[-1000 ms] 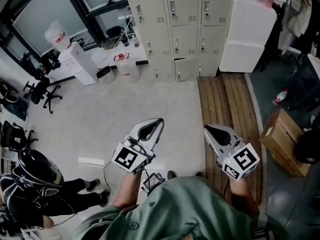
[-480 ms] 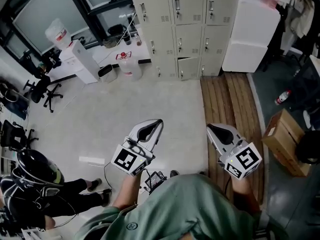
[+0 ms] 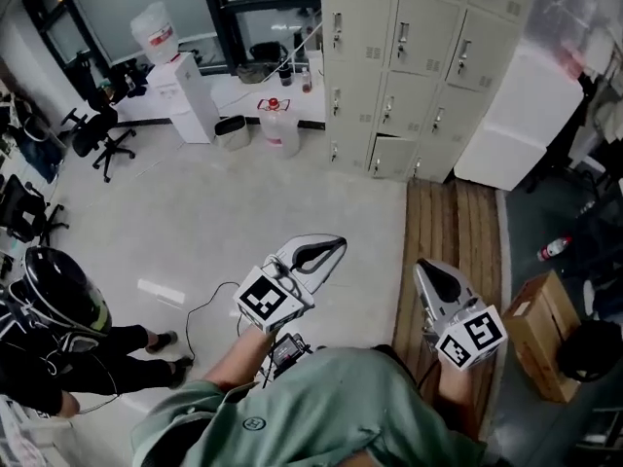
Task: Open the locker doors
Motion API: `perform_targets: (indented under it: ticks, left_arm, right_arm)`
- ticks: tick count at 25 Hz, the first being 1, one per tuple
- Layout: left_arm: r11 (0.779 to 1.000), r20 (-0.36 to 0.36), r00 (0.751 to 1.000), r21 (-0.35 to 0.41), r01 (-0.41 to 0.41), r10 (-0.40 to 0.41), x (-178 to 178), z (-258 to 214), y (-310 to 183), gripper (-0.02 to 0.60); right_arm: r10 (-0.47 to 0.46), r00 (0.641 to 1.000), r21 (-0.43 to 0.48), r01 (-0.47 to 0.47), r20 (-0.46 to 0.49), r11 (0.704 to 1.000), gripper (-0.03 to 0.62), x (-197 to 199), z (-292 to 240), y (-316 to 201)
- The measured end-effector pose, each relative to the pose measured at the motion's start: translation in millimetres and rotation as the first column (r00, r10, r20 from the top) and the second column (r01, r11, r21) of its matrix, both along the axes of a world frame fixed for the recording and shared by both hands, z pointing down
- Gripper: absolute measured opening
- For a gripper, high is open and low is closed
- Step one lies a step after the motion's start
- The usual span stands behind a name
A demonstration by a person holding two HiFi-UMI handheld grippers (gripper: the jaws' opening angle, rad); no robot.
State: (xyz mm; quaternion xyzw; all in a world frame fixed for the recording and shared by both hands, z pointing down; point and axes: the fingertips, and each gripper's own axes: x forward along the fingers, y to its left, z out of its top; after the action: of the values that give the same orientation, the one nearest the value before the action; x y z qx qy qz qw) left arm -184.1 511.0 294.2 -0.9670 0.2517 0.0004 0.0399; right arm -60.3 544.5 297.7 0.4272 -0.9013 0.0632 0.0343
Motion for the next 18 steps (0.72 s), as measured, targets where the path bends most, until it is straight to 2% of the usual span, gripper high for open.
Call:
perform_targets:
  ticks: [9,12,18]
  left_arm:
    - [0.999,0.002,0.999,-0.025,0.035,-0.035,-5,2,-61,-0.003]
    - [0.997,-0.008,0.998,-0.044,0.066,-0.066,3,1,-88,-0.003]
    - [0.992,0.000,0.992,-0.035,0.124,-0.125,33,-7,-152,-0.003]
  right_arm:
    - [-0.008,1.000,-0.015,0.008,0.005,1.000,0.006,6,1,-66]
    - [-0.048,0.999,-0.022,0.049,0.017,0.999,0.006,10,6,-98]
    - [-0.104,0.994,0.006,0.104,0.032,0.995,0.005,41,0,-169]
